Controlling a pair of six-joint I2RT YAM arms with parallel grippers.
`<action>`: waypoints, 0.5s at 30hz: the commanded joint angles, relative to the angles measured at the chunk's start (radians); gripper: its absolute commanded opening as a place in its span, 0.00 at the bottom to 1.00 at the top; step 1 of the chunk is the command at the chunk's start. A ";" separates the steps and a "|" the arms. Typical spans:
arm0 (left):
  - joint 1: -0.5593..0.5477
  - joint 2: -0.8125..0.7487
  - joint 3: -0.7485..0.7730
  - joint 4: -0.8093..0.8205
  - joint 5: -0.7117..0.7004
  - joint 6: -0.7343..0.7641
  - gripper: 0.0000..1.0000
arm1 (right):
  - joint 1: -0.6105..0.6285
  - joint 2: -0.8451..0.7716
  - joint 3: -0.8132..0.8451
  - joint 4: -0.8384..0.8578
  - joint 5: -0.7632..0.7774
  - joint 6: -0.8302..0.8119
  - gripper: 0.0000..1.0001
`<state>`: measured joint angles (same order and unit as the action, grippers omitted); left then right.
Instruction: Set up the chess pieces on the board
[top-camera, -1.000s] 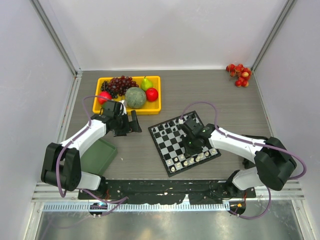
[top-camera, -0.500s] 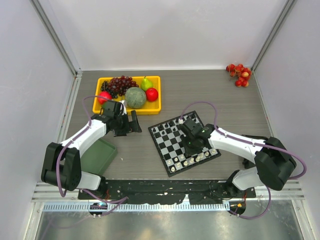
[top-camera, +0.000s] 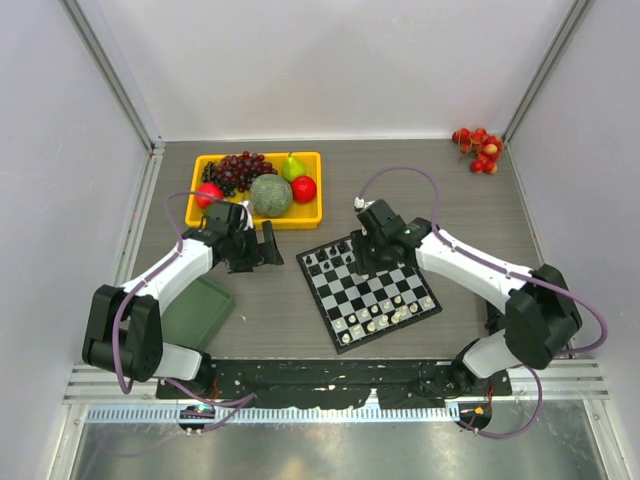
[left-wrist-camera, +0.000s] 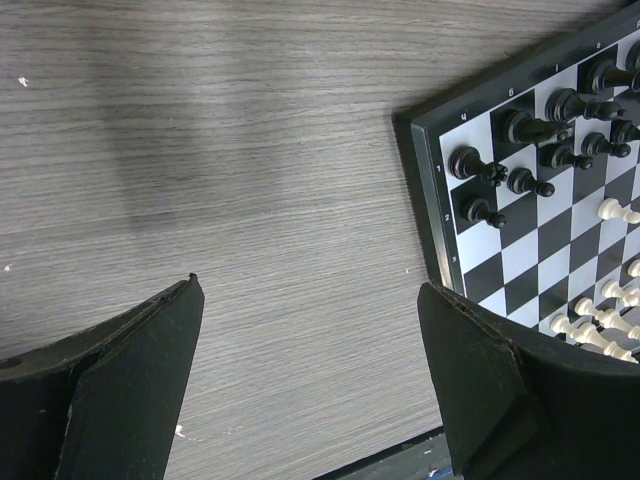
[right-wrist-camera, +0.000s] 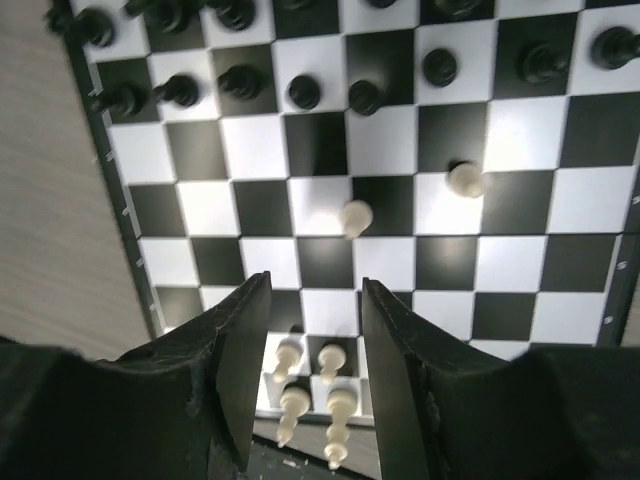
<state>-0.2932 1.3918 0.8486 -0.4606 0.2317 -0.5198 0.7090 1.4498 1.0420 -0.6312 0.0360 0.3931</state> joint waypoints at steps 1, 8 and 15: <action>-0.004 -0.022 0.023 0.014 -0.003 0.006 0.95 | -0.052 0.069 0.050 0.010 0.028 -0.039 0.48; -0.003 -0.024 0.012 0.025 -0.003 -0.002 0.95 | -0.060 0.161 0.064 0.037 0.001 -0.051 0.48; -0.003 -0.014 0.026 0.016 -0.003 0.004 0.95 | -0.060 0.213 0.081 0.064 0.018 -0.046 0.48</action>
<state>-0.2935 1.3918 0.8486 -0.4610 0.2283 -0.5198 0.6460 1.6440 1.0702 -0.6056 0.0406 0.3538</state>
